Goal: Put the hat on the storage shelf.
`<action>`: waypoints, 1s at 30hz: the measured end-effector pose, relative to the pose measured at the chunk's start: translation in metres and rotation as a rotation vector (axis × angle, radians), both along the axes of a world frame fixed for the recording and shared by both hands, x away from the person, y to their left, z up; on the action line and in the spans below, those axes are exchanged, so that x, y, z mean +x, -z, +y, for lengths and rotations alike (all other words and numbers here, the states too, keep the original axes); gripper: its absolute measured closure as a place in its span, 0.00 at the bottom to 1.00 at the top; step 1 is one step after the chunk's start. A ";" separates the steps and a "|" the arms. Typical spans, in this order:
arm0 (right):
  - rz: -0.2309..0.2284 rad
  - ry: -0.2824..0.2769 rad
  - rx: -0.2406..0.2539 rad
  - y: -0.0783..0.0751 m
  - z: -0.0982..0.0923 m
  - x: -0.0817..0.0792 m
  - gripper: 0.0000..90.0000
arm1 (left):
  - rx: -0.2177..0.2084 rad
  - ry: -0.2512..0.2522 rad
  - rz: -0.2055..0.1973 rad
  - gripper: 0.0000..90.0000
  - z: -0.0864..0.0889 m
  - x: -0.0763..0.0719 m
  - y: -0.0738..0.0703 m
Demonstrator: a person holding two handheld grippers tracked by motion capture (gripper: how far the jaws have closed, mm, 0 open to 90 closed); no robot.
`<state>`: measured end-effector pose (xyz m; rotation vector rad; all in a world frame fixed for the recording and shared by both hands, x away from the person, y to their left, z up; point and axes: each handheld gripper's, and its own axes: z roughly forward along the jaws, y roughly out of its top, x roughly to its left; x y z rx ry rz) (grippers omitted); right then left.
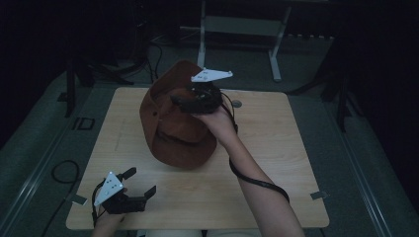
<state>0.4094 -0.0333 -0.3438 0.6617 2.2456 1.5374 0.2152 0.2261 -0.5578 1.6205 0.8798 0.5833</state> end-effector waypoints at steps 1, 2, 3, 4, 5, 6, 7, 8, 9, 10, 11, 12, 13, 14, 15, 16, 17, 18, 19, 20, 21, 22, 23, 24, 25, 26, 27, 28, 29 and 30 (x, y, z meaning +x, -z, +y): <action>0.001 0.006 0.001 0.001 -0.004 0.000 0.34 | 0.000 0.000 -0.001 0.03 0.000 0.000 0.000; 0.000 0.009 0.005 0.002 -0.009 0.000 0.33 | 0.001 -0.002 -0.002 0.03 0.000 0.000 0.000; 0.000 0.019 0.005 0.002 -0.013 -0.001 0.32 | 0.003 -0.002 -0.002 0.03 0.000 0.000 0.000; 0.005 0.018 0.018 0.003 -0.018 -0.001 0.30 | 0.003 -0.003 -0.001 0.03 0.000 0.000 0.000; 0.009 0.013 0.036 0.004 -0.023 -0.001 0.29 | 0.002 -0.004 0.002 0.03 0.000 0.001 0.001; 0.019 0.020 0.046 0.006 -0.028 -0.002 0.28 | 0.004 -0.004 0.002 0.03 0.000 0.001 0.001; 0.034 0.018 0.060 0.007 -0.033 -0.001 0.24 | 0.007 -0.004 0.003 0.03 0.000 0.001 0.001; 0.044 0.001 0.077 0.008 -0.037 -0.002 0.19 | 0.009 -0.006 0.002 0.03 -0.001 0.001 0.001; 0.047 -0.015 0.078 0.010 -0.041 -0.004 0.18 | 0.012 -0.006 0.001 0.03 -0.001 0.002 0.001; 0.041 -0.015 0.085 0.011 -0.045 -0.007 0.18 | 0.013 -0.006 0.000 0.03 -0.001 0.002 0.001; 0.047 -0.020 0.095 0.014 -0.051 -0.010 0.17 | 0.015 -0.006 -0.001 0.03 -0.001 0.002 0.001; 0.053 -0.027 0.099 0.016 -0.053 -0.011 0.16 | 0.019 -0.004 0.000 0.03 -0.001 0.002 0.002; 0.053 -0.027 0.097 0.019 -0.056 -0.013 0.15 | 0.023 -0.004 0.001 0.03 -0.002 0.003 0.002; 0.041 -0.025 0.073 0.021 -0.059 -0.015 0.15 | 0.026 -0.004 0.002 0.03 -0.002 0.003 0.002; 0.027 -0.019 0.053 0.024 -0.062 -0.017 0.15 | 0.030 -0.003 0.003 0.03 -0.003 0.003 0.003; 0.020 -0.018 0.041 0.026 -0.065 -0.018 0.15 | 0.026 -0.002 0.002 0.03 -0.003 0.003 0.003; 0.019 -0.017 0.036 0.029 -0.068 -0.019 0.15 | 0.028 -0.003 0.002 0.03 -0.004 0.003 0.003; 0.010 -0.015 0.031 0.032 -0.072 -0.020 0.15 | 0.032 -0.004 0.000 0.03 -0.005 0.003 0.003; 0.002 -0.006 0.022 0.035 -0.075 -0.021 0.15 | 0.033 -0.001 -0.001 0.03 -0.005 0.003 0.003; 0.000 0.000 0.012 0.037 -0.079 -0.022 0.15 | 0.036 0.001 0.001 0.03 -0.006 0.003 0.004; 0.001 0.005 0.003 0.040 -0.082 -0.023 0.15 | 0.039 0.001 0.001 0.03 -0.006 0.003 0.004; -0.001 0.010 -0.007 0.043 -0.086 -0.024 0.15 | 0.042 0.001 -0.001 0.03 -0.006 0.003 0.005; -0.001 0.010 -0.007 0.043 -0.086 -0.024 0.15 | 0.042 0.001 -0.001 0.03 -0.006 0.003 0.005; 0.005 0.013 -0.017 0.050 -0.093 -0.027 0.15 | 0.048 0.006 0.009 0.03 -0.007 0.003 0.006; 0.005 0.012 -0.020 0.052 -0.096 -0.028 0.15 | 0.049 0.013 0.011 0.03 -0.007 0.004 0.006; 0.010 0.017 -0.021 0.055 -0.099 -0.030 0.15 | 0.055 0.012 0.015 0.03 -0.008 0.004 0.007; 0.006 0.021 -0.018 0.059 -0.103 -0.032 0.15 | 0.063 0.011 0.015 0.03 -0.008 0.003 0.007; 0.010 0.026 -0.014 0.063 -0.106 -0.034 0.15 | 0.061 0.011 0.016 0.03 -0.008 0.003 0.008; 0.010 0.026 -0.014 0.063 -0.106 -0.034 0.15 | 0.061 0.011 0.016 0.03 -0.008 0.003 0.008; 0.013 0.032 -0.016 0.067 -0.109 -0.036 0.15 | 0.056 0.009 0.024 0.03 -0.008 0.004 0.009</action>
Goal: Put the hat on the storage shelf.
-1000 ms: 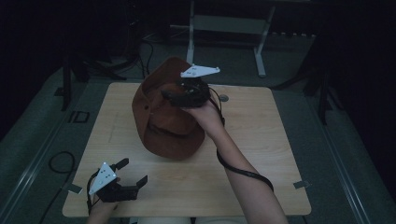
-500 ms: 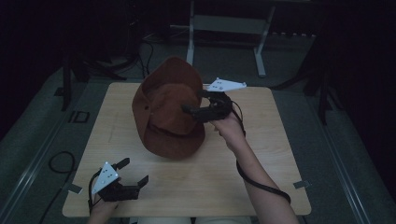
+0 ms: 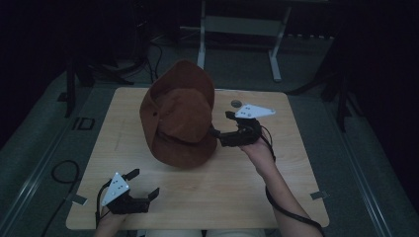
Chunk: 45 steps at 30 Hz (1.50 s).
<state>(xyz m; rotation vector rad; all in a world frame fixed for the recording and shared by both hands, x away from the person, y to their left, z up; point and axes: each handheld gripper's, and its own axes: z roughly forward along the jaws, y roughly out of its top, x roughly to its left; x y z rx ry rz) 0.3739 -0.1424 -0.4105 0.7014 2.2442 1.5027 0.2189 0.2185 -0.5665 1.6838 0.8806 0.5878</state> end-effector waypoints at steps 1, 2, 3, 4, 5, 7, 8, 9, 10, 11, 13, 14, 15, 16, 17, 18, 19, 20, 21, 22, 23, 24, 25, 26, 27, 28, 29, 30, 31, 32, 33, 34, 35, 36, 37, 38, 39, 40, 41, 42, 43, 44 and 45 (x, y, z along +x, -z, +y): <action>0.008 0.009 -0.003 0.009 -0.007 -0.003 0.16 | 0.004 -0.001 0.000 0.03 0.000 0.000 0.000; 0.013 0.013 -0.006 0.011 -0.009 -0.004 0.16 | 0.004 -0.001 0.005 0.03 0.000 0.001 0.001; 0.026 0.011 -0.007 0.016 -0.013 -0.005 0.16 | 0.004 0.000 0.009 0.03 0.000 0.001 0.001; 0.029 0.008 -0.005 0.018 -0.015 -0.006 0.16 | 0.007 0.002 0.014 0.03 0.000 0.001 0.002; 0.032 0.007 -0.002 0.023 -0.019 -0.008 0.16 | 0.008 0.003 0.016 0.03 0.000 0.001 0.002; 0.041 0.014 -0.008 0.029 -0.024 -0.011 0.16 | 0.015 0.008 0.020 0.03 0.000 0.002 0.003; 0.043 0.021 -0.013 0.034 -0.027 -0.012 0.16 | 0.016 0.009 0.019 0.03 0.000 0.002 0.003; 0.050 0.021 -0.023 0.039 -0.030 -0.013 0.16 | 0.017 0.010 0.021 0.03 0.000 0.002 0.003; 0.057 0.020 -0.030 0.043 -0.033 -0.015 0.16 | 0.014 0.010 0.019 0.03 0.000 0.002 0.003; 0.060 0.021 -0.034 0.046 -0.034 -0.015 0.16 | 0.014 0.009 0.019 0.03 0.000 0.002 0.003; 0.067 0.021 -0.035 0.054 -0.040 -0.018 0.16 | 0.019 0.008 0.020 0.03 0.001 0.002 0.004; 0.070 0.022 -0.034 0.058 -0.042 -0.020 0.16 | 0.019 0.010 0.022 0.03 0.001 0.002 0.004; 0.078 0.022 -0.038 0.063 -0.045 -0.022 0.16 | 0.018 0.014 0.025 0.03 0.001 0.003 0.004; 0.084 0.024 -0.046 0.067 -0.048 -0.023 0.16 | 0.016 0.015 0.027 0.03 0.001 0.003 0.005; 0.086 0.027 -0.051 0.070 -0.050 -0.024 0.16 | 0.019 0.014 0.028 0.03 0.001 0.003 0.005; 0.096 0.029 -0.062 0.076 -0.053 -0.026 0.16 | 0.021 0.014 0.029 0.03 0.001 0.003 0.005; 0.104 0.031 -0.069 0.080 -0.056 -0.028 0.16 | 0.020 0.016 0.029 0.03 0.001 0.003 0.005; 0.111 0.036 -0.072 0.084 -0.059 -0.029 0.16 | 0.019 0.017 0.027 0.03 0.001 0.003 0.005; 0.118 0.036 -0.073 0.087 -0.062 -0.030 0.16 | 0.019 0.017 0.029 0.03 0.001 0.003 0.005; 0.123 0.041 -0.073 0.090 -0.066 -0.031 0.16 | 0.021 0.017 0.029 0.03 0.001 0.003 0.005; 0.123 0.049 -0.073 0.093 -0.069 -0.033 0.16 | 0.022 0.018 0.030 0.03 0.001 0.003 0.005; 0.118 0.061 -0.071 0.096 -0.074 -0.035 0.16 | 0.024 0.019 0.034 0.03 0.001 0.003 0.005; 0.122 0.073 -0.060 0.099 -0.078 -0.036 0.16 | 0.022 0.019 0.034 0.03 0.000 0.003 0.005; 0.131 0.078 -0.054 0.103 -0.084 -0.038 0.16 | 0.021 0.020 0.034 0.03 0.000 0.003 0.005; 0.130 0.083 -0.055 0.105 -0.088 -0.039 0.16 | 0.021 0.019 0.035 0.03 0.000 0.003 0.005; 0.135 0.091 -0.055 0.108 -0.092 -0.041 0.16 | 0.021 0.019 0.035 0.03 0.000 0.003 0.005; 0.135 0.091 -0.055 0.108 -0.092 -0.041 0.16 | 0.021 0.019 0.035 0.03 0.000 0.003 0.005; 0.141 0.096 -0.053 0.110 -0.097 -0.042 0.16 | 0.021 0.019 0.035 0.03 0.000 0.003 0.005; 0.149 0.109 -0.055 0.116 -0.107 -0.046 0.17 | 0.022 0.018 0.034 0.03 0.000 0.003 0.005; 0.150 0.114 -0.063 0.119 -0.111 -0.048 0.17 | 0.022 0.019 0.034 0.03 0.000 0.003 0.005; 0.155 0.118 -0.070 0.121 -0.115 -0.050 0.17 | 0.022 0.017 0.034 0.03 0.000 0.003 0.005; 0.161 0.123 -0.072 0.124 -0.119 -0.052 0.17 | 0.024 0.018 0.035 0.03 0.001 0.003 0.005; 0.163 0.128 -0.071 0.126 -0.123 -0.053 0.17 | 0.023 0.018 0.035 0.03 0.001 0.003 0.005; 0.169 0.131 -0.069 0.128 -0.127 -0.055 0.17 | 0.024 0.017 0.036 0.03 0.001 0.003 0.005; 0.172 0.137 -0.069 0.129 -0.131 -0.056 0.17 | 0.025 0.016 0.036 0.03 0.000 0.003 0.005; 0.172 0.144 -0.070 0.131 -0.135 -0.058 0.17 | 0.025 0.016 0.035 0.03 0.000 0.003 0.005; 0.175 0.147 -0.066 0.132 -0.138 -0.059 0.17 | 0.026 0.016 0.035 0.03 0.000 0.003 0.005; 0.181 0.154 -0.064 0.133 -0.142 -0.061 0.17 | 0.026 0.015 0.036 0.03 0.000 0.003 0.006; 0.180 0.162 -0.067 0.134 -0.146 -0.062 0.17 | 0.026 0.014 0.036 0.03 0.000 0.003 0.006; 0.179 0.170 -0.065 0.135 -0.149 -0.064 0.17 | 0.029 0.013 0.036 0.03 0.000 0.003 0.006; 0.185 0.181 -0.061 0.136 -0.153 -0.065 0.17 | 0.029 0.012 0.036 0.03 0.000 0.003 0.006; 0.194 0.188 -0.049 0.137 -0.157 -0.066 0.17 | 0.029 0.012 0.036 0.03 0.000 0.003 0.006; 0.195 0.196 -0.043 0.138 -0.160 -0.068 0.17 | 0.026 0.017 0.034 0.03 0.001 0.003 0.005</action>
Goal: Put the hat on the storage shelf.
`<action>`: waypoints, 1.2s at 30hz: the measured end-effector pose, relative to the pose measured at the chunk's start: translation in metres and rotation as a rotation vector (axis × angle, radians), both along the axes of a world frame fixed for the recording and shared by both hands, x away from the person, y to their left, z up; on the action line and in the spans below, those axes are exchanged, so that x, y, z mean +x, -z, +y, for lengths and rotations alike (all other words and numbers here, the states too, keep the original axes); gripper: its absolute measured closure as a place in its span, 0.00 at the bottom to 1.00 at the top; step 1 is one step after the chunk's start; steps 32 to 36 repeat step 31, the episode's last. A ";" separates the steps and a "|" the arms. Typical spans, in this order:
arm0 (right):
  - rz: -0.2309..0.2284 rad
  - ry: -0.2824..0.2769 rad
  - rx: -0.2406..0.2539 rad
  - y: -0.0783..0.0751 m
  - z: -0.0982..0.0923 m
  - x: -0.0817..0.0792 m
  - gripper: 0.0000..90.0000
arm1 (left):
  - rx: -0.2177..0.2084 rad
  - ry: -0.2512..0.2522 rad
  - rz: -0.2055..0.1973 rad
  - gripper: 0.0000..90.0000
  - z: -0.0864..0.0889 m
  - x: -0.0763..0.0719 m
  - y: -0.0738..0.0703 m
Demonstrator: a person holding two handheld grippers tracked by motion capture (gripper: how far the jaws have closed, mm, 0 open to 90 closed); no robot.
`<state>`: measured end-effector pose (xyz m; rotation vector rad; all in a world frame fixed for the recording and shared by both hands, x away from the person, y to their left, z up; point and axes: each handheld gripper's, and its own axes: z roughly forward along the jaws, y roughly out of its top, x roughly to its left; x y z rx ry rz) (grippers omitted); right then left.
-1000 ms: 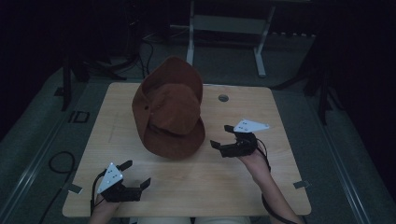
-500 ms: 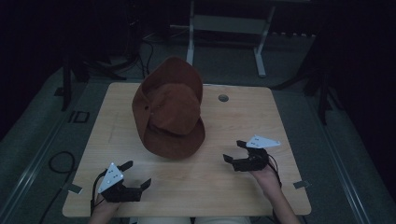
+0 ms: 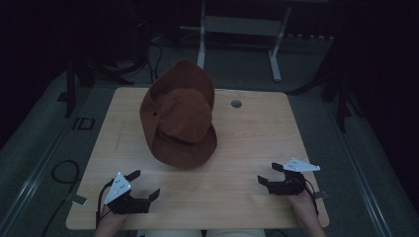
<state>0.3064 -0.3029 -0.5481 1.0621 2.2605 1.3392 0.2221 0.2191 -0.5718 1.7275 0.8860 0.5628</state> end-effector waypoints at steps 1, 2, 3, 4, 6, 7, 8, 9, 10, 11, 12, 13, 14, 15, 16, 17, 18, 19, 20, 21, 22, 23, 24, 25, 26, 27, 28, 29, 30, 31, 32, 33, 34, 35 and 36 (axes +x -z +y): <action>-0.005 0.012 -0.010 0.001 -0.003 -0.001 0.17 | 0.001 -0.003 -0.002 0.03 0.000 0.000 0.000; -0.011 0.022 -0.018 0.001 -0.006 -0.002 0.17 | 0.003 -0.006 -0.001 0.03 0.001 0.000 0.000; -0.011 0.031 -0.022 0.002 -0.010 -0.003 0.17 | 0.002 -0.006 -0.001 0.03 0.001 0.001 0.000; -0.007 0.041 -0.022 0.003 -0.013 -0.004 0.17 | 0.001 -0.008 0.001 0.03 0.001 0.001 0.000; -0.005 0.060 -0.015 0.004 -0.021 -0.005 0.17 | 0.013 -0.007 0.000 0.03 0.000 0.001 0.001; -0.003 0.070 -0.009 0.004 -0.024 -0.005 0.16 | 0.020 -0.010 0.000 0.03 0.000 0.001 0.001; -0.003 0.070 -0.009 0.004 -0.024 -0.005 0.16 | 0.020 -0.010 0.000 0.03 0.000 0.001 0.001; -0.002 0.081 0.005 0.004 -0.028 -0.006 0.16 | 0.023 -0.011 -0.003 0.03 0.000 0.000 0.001; 0.001 0.098 0.041 0.004 -0.033 -0.007 0.16 | 0.022 -0.011 -0.003 0.03 0.000 0.001 0.001; -0.003 0.106 0.046 0.003 -0.035 -0.007 0.16 | 0.021 -0.012 -0.004 0.03 0.000 0.001 0.001; -0.009 0.114 0.043 0.003 -0.037 -0.008 0.16 | 0.022 -0.015 -0.005 0.03 0.000 0.001 0.001; -0.016 0.120 0.038 0.004 -0.039 -0.009 0.16 | 0.022 -0.017 -0.007 0.03 0.001 0.001 0.000; -0.014 0.126 0.038 0.005 -0.041 -0.009 0.16 | 0.017 -0.017 -0.008 0.03 0.002 0.001 0.000; -0.019 0.135 0.033 0.007 -0.043 -0.010 0.16 | 0.019 -0.019 -0.009 0.03 0.002 0.000 0.000; -0.022 0.143 0.025 0.008 -0.045 -0.010 0.16 | 0.018 -0.021 -0.011 0.03 0.003 0.000 0.000; -0.022 0.150 0.022 0.010 -0.047 -0.010 0.16 | 0.020 -0.022 -0.014 0.03 0.003 0.000 0.000; -0.027 0.154 0.027 0.011 -0.048 -0.010 0.16 | 0.013 -0.020 -0.021 0.03 0.004 0.000 0.000; -0.033 0.158 0.027 0.012 -0.050 -0.010 0.16 | 0.001 -0.013 -0.022 0.03 0.004 -0.001 0.000; -0.041 0.158 0.025 0.012 -0.050 -0.010 0.16 | 0.001 -0.012 -0.022 0.03 0.005 -0.001 0.000; -0.047 0.158 0.022 0.012 -0.051 -0.010 0.16 | -0.001 -0.014 -0.025 0.03 0.005 -0.001 0.000; -0.059 0.156 0.017 0.012 -0.051 -0.009 0.16 | 0.002 -0.014 -0.022 0.03 0.005 -0.001 0.000; -0.067 0.151 0.011 0.012 -0.051 -0.010 0.16 | 0.005 -0.013 -0.019 0.03 0.005 -0.001 0.001; -0.068 0.149 0.002 0.013 -0.051 -0.010 0.16 | 0.007 -0.012 -0.017 0.03 0.005 -0.001 0.001; -0.072 0.145 -0.008 0.013 -0.051 -0.009 0.16 | 0.009 -0.011 -0.015 0.03 0.005 -0.001 0.001; -0.070 0.143 -0.019 0.014 -0.051 -0.009 0.16 | 0.011 -0.010 -0.016 0.03 0.005 -0.001 0.001; -0.072 0.142 -0.028 0.014 -0.051 -0.009 0.16 | 0.010 -0.009 -0.015 0.03 0.005 -0.001 0.001; -0.071 0.144 -0.034 0.014 -0.051 -0.008 0.16 | 0.011 -0.008 -0.013 0.03 0.004 -0.001 0.001; -0.070 0.145 -0.036 0.014 -0.052 -0.008 0.16 | 0.011 -0.007 -0.013 0.03 0.004 -0.001 0.002; -0.067 0.148 -0.027 0.014 -0.053 -0.008 0.16 | 0.009 -0.006 -0.011 0.03 0.004 -0.001 0.002; -0.067 0.151 -0.020 0.015 -0.054 -0.008 0.16 | 0.010 -0.006 -0.010 0.03 0.004 -0.001 0.002; -0.067 0.151 -0.020 0.015 -0.054 -0.008 0.16 | 0.010 -0.006 -0.010 0.03 0.004 -0.001 0.002; -0.067 0.151 -0.020 0.015 -0.054 -0.008 0.16 | 0.010 -0.006 -0.010 0.03 0.004 -0.001 0.002; -0.067 0.151 -0.020 0.015 -0.054 -0.008 0.16 | 0.010 -0.006 -0.010 0.03 0.004 -0.001 0.002; -0.067 0.151 -0.020 0.015 -0.054 -0.008 0.16 | 0.010 -0.006 -0.010 0.03 0.004 -0.001 0.002; -0.067 0.151 -0.020 0.015 -0.054 -0.008 0.16 | 0.010 -0.006 -0.010 0.03 0.004 -0.001 0.002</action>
